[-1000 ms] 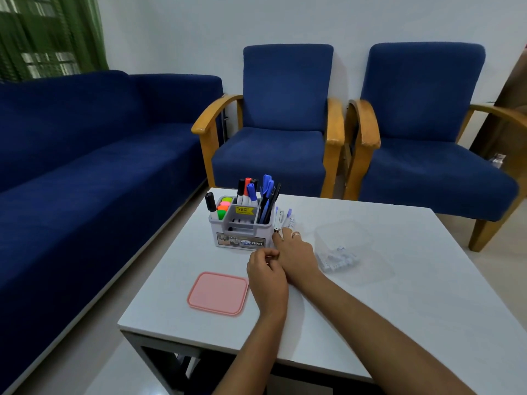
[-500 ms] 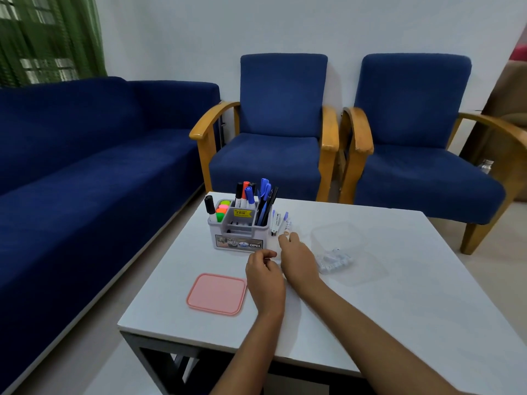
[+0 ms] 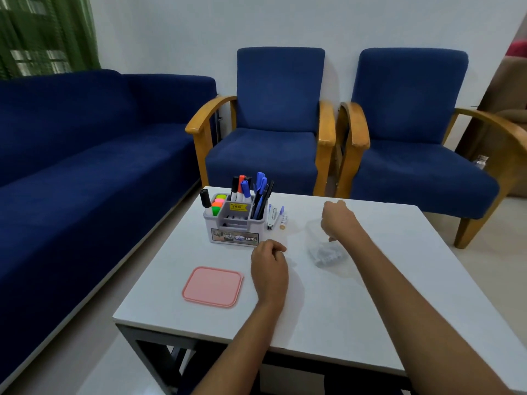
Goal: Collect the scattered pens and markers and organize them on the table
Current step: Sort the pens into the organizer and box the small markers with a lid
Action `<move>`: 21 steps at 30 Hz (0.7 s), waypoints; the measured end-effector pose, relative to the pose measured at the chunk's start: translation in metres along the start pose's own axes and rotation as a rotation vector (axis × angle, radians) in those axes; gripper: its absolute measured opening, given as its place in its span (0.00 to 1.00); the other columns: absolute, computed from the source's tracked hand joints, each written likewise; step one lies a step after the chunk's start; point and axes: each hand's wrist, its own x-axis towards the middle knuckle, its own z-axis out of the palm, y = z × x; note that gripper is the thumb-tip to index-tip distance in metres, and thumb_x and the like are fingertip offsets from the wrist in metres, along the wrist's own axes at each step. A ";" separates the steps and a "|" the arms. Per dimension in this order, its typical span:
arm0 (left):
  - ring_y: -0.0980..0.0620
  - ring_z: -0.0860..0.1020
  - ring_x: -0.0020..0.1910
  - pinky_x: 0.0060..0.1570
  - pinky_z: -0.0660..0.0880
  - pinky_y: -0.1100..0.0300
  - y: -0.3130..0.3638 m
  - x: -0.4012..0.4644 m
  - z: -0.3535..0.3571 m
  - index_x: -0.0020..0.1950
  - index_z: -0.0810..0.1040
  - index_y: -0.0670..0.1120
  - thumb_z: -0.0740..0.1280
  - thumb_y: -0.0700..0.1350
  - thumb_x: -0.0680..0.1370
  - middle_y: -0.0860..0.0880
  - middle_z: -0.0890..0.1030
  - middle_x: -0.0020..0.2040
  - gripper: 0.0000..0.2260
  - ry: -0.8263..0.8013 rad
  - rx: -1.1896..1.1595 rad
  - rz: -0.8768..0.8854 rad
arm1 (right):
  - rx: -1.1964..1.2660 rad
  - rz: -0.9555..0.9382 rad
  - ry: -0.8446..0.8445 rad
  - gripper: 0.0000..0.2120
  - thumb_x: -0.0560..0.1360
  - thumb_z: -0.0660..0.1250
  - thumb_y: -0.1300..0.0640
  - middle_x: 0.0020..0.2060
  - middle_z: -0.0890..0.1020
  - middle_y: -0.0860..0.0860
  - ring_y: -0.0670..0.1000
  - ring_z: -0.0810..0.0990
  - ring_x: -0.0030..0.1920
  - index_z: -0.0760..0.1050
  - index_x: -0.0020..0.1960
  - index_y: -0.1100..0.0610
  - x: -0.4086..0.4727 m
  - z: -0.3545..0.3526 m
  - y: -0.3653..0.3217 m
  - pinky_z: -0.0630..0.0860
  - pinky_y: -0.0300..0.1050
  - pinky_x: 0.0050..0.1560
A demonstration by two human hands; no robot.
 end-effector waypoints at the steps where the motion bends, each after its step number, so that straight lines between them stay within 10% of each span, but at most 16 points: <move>1: 0.52 0.74 0.49 0.44 0.67 0.63 0.003 0.001 0.005 0.43 0.77 0.45 0.59 0.33 0.74 0.53 0.77 0.43 0.11 -0.046 0.029 0.068 | 0.011 -0.007 -0.013 0.21 0.78 0.63 0.65 0.68 0.66 0.59 0.58 0.76 0.59 0.65 0.69 0.60 0.001 0.001 0.002 0.75 0.42 0.48; 6: 0.47 0.74 0.57 0.52 0.71 0.58 0.022 0.030 0.035 0.54 0.77 0.40 0.57 0.31 0.75 0.45 0.78 0.55 0.13 -0.208 0.256 0.297 | 0.055 -0.063 -0.005 0.19 0.78 0.62 0.65 0.64 0.72 0.60 0.56 0.76 0.55 0.67 0.68 0.60 0.003 -0.002 0.012 0.75 0.45 0.59; 14: 0.40 0.65 0.69 0.65 0.65 0.52 0.021 0.077 0.059 0.66 0.69 0.38 0.55 0.34 0.78 0.36 0.66 0.70 0.17 -0.454 0.902 0.352 | 0.130 -0.061 0.151 0.10 0.77 0.61 0.66 0.52 0.79 0.57 0.55 0.75 0.46 0.75 0.56 0.60 0.006 -0.013 0.028 0.75 0.45 0.50; 21: 0.43 0.75 0.54 0.45 0.72 0.54 0.024 0.077 0.058 0.56 0.73 0.39 0.56 0.33 0.77 0.41 0.78 0.53 0.11 -0.408 0.665 0.350 | 0.253 -0.105 0.254 0.07 0.78 0.62 0.61 0.49 0.81 0.56 0.54 0.79 0.48 0.77 0.53 0.59 0.008 -0.010 0.035 0.74 0.43 0.46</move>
